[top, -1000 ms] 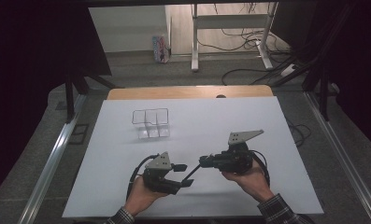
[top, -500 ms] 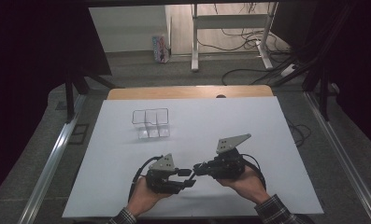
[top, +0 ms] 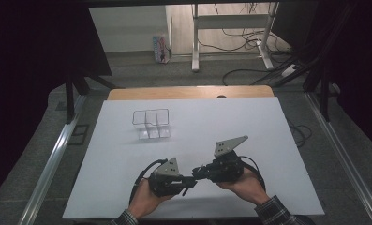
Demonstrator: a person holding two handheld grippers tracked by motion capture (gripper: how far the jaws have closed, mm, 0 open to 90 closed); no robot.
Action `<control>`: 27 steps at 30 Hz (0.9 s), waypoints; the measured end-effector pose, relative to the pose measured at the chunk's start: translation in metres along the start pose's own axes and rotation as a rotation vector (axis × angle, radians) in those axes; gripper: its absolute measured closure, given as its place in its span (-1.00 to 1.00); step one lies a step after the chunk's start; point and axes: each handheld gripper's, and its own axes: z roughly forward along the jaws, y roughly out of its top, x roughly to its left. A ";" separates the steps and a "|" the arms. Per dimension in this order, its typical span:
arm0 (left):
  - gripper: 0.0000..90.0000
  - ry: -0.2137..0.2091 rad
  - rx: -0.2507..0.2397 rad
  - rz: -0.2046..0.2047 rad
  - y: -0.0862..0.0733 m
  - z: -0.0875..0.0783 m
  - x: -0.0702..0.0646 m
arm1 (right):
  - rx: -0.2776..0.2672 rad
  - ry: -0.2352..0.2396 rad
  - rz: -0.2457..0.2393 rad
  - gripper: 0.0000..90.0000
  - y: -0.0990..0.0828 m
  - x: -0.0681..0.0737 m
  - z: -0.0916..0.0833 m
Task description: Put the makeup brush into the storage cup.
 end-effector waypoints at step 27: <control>0.85 0.046 -0.003 -0.069 -0.005 -0.013 0.003 | -0.031 -0.150 0.018 -0.44 -0.005 -0.012 -0.013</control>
